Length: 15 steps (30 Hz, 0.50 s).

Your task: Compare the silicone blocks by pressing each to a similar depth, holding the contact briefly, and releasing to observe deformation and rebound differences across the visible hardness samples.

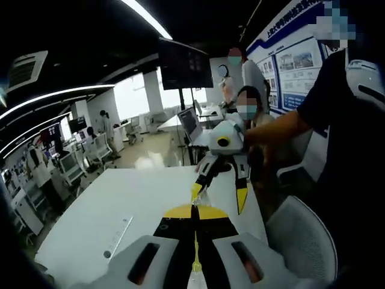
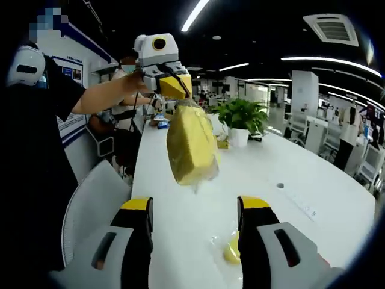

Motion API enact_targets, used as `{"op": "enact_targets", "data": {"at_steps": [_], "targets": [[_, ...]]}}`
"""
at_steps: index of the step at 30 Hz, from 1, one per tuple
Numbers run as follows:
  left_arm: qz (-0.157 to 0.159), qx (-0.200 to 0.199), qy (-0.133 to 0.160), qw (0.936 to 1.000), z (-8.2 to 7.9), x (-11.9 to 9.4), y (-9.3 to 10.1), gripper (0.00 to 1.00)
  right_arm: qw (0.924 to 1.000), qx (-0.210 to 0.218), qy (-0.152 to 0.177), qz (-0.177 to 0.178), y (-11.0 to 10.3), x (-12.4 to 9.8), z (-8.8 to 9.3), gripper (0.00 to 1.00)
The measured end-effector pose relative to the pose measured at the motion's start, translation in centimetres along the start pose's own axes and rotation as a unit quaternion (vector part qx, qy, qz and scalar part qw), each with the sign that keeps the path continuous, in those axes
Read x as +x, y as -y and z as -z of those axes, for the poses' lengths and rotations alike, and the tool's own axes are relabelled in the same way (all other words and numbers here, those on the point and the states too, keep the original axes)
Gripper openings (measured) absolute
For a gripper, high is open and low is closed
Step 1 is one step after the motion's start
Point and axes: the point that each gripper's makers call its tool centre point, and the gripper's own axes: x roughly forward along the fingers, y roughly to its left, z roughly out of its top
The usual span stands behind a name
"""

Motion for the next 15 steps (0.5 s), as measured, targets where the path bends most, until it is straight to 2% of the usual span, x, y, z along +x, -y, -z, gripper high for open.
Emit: {"op": "enact_targets", "data": {"at_steps": [6, 9, 15], "targets": [[0.019, 0.002, 0.001, 0.9998, -0.1, 1.2, 1.3, 0.00, 0.9987, 0.012, 0.019, -0.045, -0.5, 2.6, -2.0, 0.51], [0.023, 0.001, 0.009, 0.9997, -0.2, 1.3, 1.3, 0.00, 0.9971, 0.020, 0.029, -0.069, -1.0, 3.8, -2.8, 0.50], [0.028, 0.000, 0.025, 0.9993, -0.3, 1.2, 1.4, 0.00, 0.9944, 0.039, 0.028, -0.095, -1.5, 5.1, -2.5, 0.43]]}}
